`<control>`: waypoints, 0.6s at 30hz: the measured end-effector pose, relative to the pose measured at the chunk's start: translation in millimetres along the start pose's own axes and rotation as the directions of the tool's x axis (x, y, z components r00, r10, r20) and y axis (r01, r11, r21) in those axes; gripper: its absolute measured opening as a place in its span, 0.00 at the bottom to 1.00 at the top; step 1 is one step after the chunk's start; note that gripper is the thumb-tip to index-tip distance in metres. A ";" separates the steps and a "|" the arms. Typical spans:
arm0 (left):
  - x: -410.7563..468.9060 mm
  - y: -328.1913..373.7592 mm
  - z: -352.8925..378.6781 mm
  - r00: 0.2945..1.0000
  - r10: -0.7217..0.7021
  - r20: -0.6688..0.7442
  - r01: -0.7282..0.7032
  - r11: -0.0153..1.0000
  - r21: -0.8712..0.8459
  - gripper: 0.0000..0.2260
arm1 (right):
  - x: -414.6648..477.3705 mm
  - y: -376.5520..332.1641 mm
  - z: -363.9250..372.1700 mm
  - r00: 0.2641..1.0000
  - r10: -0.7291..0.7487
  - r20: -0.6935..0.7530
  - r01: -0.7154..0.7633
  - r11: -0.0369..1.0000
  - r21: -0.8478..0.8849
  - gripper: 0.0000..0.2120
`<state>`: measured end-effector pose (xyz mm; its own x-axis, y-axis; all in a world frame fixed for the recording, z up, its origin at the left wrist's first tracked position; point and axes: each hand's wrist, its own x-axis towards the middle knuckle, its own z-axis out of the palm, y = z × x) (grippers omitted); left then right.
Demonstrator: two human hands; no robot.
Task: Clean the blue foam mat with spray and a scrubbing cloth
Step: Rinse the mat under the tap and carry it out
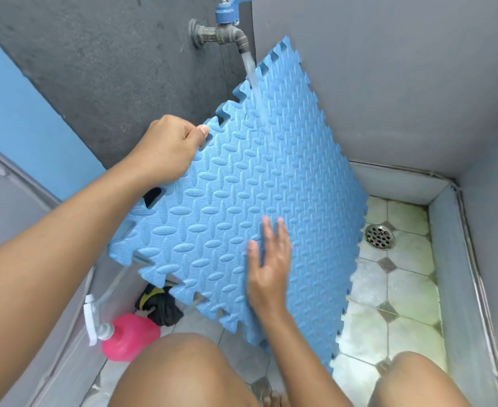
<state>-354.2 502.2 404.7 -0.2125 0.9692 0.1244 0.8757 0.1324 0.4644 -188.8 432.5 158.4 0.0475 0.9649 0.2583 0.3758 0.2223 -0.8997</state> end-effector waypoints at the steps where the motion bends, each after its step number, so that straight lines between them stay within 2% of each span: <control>1: 0.3 -0.3 0.5 1.000 0.002 0.002 -0.002 1.000 -0.009 0.26 | -3.5 37.0 -10.6 0.992 0.124 -0.020 -0.125 0.991 -0.039 0.27; 4: 1.5 0.5 1.2 1.000 0.006 0.000 -0.006 1.000 -0.027 0.26 | 4.6 115.7 -50.0 0.885 0.463 -0.050 -0.466 0.876 -0.124 0.28; 6: 3.4 2.3 -0.3 1.000 -0.002 -0.004 0.002 0.999 -0.038 0.26 | 34.3 124.7 -71.5 0.852 0.519 -0.074 -0.524 0.843 -0.124 0.28; 8: 4.0 2.1 -1.2 1.000 -0.011 0.002 0.011 0.999 -0.051 0.26 | 82.5 95.6 -85.8 0.880 0.471 -0.061 -0.474 0.879 -0.061 0.25; 11: 3.8 2.7 -3.3 1.000 -0.024 0.018 0.025 0.997 -0.070 0.25 | 167.0 12.4 -92.3 0.961 0.275 -0.010 -0.275 0.961 0.022 0.17; 13: 3.3 4.2 -5.5 0.999 -0.036 0.025 0.038 0.997 -0.072 0.25 | 220.0 -52.7 -91.3 0.990 0.138 0.019 -0.139 0.988 0.074 0.21; 15: 2.8 6.3 -6.7 0.999 -0.034 0.035 0.036 0.996 -0.077 0.25 | 269.2 -116.8 -86.9 0.994 0.035 0.105 -0.048 0.992 0.115 0.25; 18: 1.8 9.3 -8.6 0.998 -0.034 0.049 0.038 0.996 -0.086 0.22 | 318.5 -194.0 -77.4 0.962 0.013 0.272 -0.042 0.994 0.100 0.31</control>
<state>-350.2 503.4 416.8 -0.2205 0.9732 0.0656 0.8266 0.1508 0.5422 -175.0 685.8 442.4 -0.2012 0.9694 0.1407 0.2794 0.1945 -0.9403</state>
